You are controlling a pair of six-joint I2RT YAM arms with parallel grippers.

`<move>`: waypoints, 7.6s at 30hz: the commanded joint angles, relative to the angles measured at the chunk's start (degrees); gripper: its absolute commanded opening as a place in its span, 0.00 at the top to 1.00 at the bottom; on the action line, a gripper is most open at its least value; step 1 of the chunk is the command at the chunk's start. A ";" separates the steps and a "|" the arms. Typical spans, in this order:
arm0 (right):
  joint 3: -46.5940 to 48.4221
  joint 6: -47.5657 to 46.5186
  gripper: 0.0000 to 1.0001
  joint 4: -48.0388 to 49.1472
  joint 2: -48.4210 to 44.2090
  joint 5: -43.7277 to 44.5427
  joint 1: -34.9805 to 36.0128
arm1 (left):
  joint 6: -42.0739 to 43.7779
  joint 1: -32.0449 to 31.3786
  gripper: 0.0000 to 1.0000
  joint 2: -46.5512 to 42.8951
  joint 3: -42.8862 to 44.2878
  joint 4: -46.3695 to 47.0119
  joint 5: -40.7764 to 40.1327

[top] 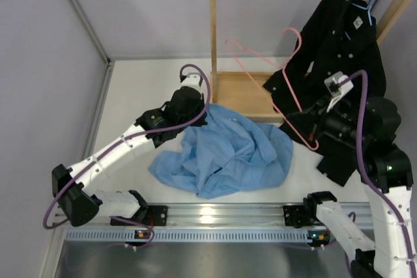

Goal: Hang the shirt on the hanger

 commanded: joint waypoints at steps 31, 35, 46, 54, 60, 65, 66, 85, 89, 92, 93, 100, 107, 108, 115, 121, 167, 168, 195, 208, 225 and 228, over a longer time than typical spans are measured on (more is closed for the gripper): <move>-20.84 1.08 1.00 -6.12 -8.78 4.88 26.63 | 20.23 5.00 1.00 1.81 11.05 -1.39 43.82; -21.99 3.79 1.00 5.00 -6.22 3.55 26.72 | 23.58 -1.49 1.00 -2.24 15.35 -4.12 40.26; -23.92 16.63 1.00 47.74 -7.98 -3.65 28.30 | 20.24 -20.84 1.00 -0.48 33.64 -14.06 12.95; -29.19 15.14 1.00 49.16 -11.58 -2.69 28.65 | 16.81 -20.84 1.00 0.39 31.62 -15.12 -15.40; -33.50 16.11 1.00 54.51 -8.42 -3.75 29.70 | 21.82 -21.02 1.00 5.92 34.61 -15.03 2.43; -38.51 18.31 1.00 61.55 -8.42 2.13 31.29 | 21.21 -21.37 1.00 6.11 32.59 -15.12 5.16; -39.12 18.40 1.00 62.69 -8.42 3.27 31.29 | 21.12 -21.46 1.00 5.76 31.89 -15.29 5.52; -48.18 21.91 1.00 80.63 -7.10 9.61 33.75 | 23.13 -22.69 0.63 8.75 37.77 -22.33 -1.78; -49.93 22.00 1.00 83.08 -8.32 10.05 33.75 | 28.92 -22.69 0.08 6.46 37.86 -21.10 2.26; -51.61 22.61 1.00 86.51 -8.59 10.22 33.75 | 37.80 -22.60 0.02 2.52 36.46 -15.93 0.79; -52.39 23.05 1.00 87.39 -8.51 10.22 33.75 | 39.99 -22.60 0.02 0.07 35.59 -9.99 -2.88; -53.28 23.32 1.00 90.12 -7.45 9.08 33.75 | 60.63 -17.79 0.02 -1.10 32.15 2.28 1.18; -54.86 23.67 1.00 92.06 -8.33 8.38 33.75 | 67.61 2.68 0.02 1.17 32.39 -8.82 45.60; -54.95 23.06 1.00 91.54 -8.42 7.60 33.75 | 67.70 3.41 0.02 3.53 37.29 -12.19 48.82; -55.04 21.21 1.00 90.04 -8.07 4.87 33.75 | 69.03 4.64 0.02 5.49 41.12 -21.80 58.86; -55.57 21.21 1.00 91.71 -6.84 3.28 33.75 | 69.20 4.56 0.03 7.69 41.82 -29.43 59.93; -48.80 6.36 1.00 74.65 -7.98 -6.83 33.84 | 65.67 4.29 1.00 2.59 27.84 -32.26 66.87; -48.88 6.44 1.00 74.83 -8.06 -6.57 33.84 | 65.94 4.29 1.00 2.50 27.93 -32.35 66.43; -54.69 24.73 0.39 60.67 -11.51 16.82 33.84 | 39.31 4.38 1.00 -14.37 12.20 -4.22 39.89; -56.97 27.45 0.80 80.63 2.74 14.61 33.75 | 38.26 4.38 1.00 -14.37 11.32 -2.90 39.45; -37.12 16.29 1.00 37.84 0.98 38.00 26.28 | 40.02 4.29 1.00 -25.36 3.15 -5.00 39.80; -34.13 15.67 1.00 34.32 1.95 39.74 25.05 | 40.54 4.29 1.00 -24.39 3.06 -9.05 36.48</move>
